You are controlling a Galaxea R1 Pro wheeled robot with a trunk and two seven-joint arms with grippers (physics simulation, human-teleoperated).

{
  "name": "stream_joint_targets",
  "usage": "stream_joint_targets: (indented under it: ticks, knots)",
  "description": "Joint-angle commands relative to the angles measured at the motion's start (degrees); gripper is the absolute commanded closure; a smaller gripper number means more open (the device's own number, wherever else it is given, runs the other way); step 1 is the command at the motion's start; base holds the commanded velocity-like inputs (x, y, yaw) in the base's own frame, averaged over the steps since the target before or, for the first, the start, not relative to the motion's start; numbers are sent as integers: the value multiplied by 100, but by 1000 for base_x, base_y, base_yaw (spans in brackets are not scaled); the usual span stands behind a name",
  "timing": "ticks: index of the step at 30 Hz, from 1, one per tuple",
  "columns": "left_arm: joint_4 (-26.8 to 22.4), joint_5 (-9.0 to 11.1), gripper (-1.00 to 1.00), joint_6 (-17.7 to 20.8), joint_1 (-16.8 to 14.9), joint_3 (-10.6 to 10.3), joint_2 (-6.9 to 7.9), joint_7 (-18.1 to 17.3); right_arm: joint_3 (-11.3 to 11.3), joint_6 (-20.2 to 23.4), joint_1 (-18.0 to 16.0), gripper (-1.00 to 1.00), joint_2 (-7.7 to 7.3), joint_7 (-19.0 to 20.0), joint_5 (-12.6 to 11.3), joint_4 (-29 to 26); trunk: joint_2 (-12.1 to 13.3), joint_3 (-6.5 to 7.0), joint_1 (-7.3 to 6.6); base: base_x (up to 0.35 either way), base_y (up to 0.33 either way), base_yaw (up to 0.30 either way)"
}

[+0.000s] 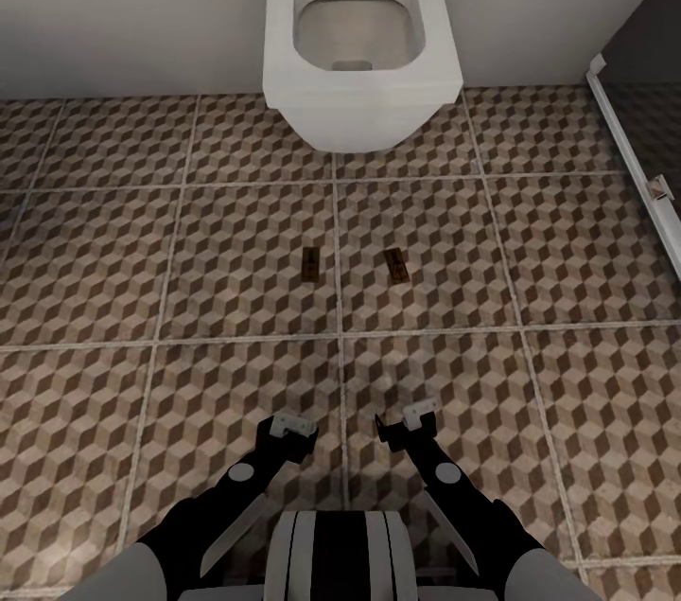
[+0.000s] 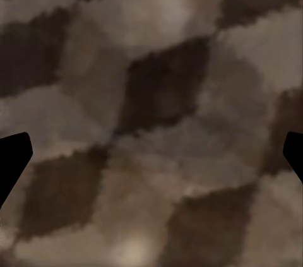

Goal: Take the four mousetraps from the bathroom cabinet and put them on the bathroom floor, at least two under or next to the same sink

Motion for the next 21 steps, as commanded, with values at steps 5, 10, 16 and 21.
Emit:
stream_joint_targets:
  ticks: [5, 10, 16, 21]
  knots:
    - [-13, 43, -100, 17, -5, -31, 8, 54, 47, -27, -6, -100, -9, -49, -60, -15, -1, -3, -1, 0, 0, 0]
    - [-13, 43, -100, 17, -6, -29, 9, 54, 47, -29, -6, -100, -10, -49, -60, -27, -1, -3, -1, 0, 0, 0]
    - [-7, 43, -100, 17, -4, -29, 9, 54, 47, -30, -6, -100, -10, -46, -60, -38, -1, -3, -1, 0, 0, 0]
    - [-5, 43, -100, 17, -5, -29, 9, 54, 47, -30, -6, -100, -14, -42, -60, -46, -1, -3, -1, 0, 0, 0]
